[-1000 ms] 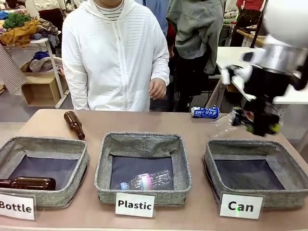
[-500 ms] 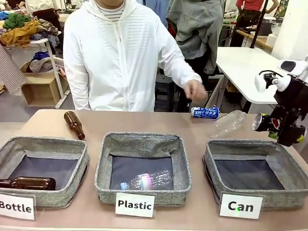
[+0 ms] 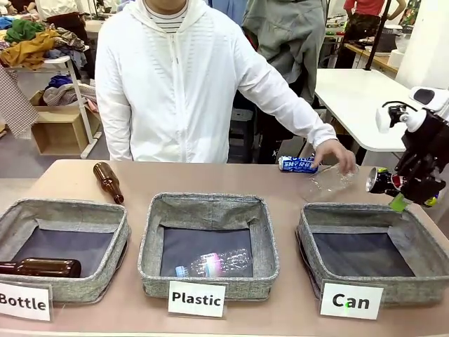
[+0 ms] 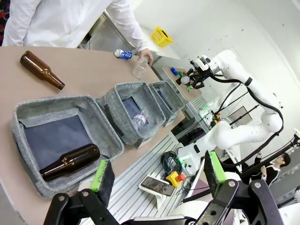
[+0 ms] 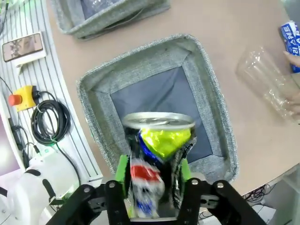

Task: Sort the can waste into the basket.
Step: Pick up the can waste from the table and place it in the right Fabric basket.

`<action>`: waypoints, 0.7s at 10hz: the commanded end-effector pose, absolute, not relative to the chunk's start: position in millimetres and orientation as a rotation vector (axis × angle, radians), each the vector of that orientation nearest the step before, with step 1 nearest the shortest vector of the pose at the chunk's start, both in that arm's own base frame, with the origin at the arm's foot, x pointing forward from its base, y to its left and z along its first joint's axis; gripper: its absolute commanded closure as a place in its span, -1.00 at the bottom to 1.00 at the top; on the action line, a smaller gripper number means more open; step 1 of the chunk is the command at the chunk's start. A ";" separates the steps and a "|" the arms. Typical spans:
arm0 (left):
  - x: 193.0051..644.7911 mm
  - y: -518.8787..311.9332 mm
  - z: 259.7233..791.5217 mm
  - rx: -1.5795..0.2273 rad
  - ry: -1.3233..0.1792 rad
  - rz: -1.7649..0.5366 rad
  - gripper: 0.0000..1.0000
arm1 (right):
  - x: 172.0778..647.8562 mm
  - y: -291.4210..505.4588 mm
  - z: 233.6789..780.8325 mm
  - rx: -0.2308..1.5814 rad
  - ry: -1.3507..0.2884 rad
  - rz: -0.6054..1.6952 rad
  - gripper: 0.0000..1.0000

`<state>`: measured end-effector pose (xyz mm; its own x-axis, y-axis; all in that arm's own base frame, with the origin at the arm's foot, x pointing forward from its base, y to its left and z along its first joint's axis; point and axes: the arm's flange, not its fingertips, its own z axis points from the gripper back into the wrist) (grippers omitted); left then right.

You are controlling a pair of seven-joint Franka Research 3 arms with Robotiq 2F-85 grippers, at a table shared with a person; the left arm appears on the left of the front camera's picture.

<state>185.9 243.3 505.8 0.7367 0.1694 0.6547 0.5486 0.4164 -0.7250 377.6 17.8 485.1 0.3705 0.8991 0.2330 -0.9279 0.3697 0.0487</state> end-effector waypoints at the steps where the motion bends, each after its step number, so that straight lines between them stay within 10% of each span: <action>1: 187.1 243.4 510.7 -1.158 -0.741 -0.256 -1.00 | 374.0 15.8 470.9 0.192 -0.250 1.186 -1.00; 5: 187.1 243.4 510.7 -1.158 -0.741 -0.256 -1.00 | 363.5 19.5 452.3 0.372 -0.470 1.066 -1.00; 7: 187.1 243.4 510.7 -1.158 -0.741 -0.256 -1.00 | 338.7 11.9 454.3 0.909 -0.786 0.586 -1.00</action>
<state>186.0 243.3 505.9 0.7367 0.1690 0.6548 0.5487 0.4165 -0.7249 360.2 14.6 461.3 0.5409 0.5982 0.5912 -0.8255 0.5121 0.2371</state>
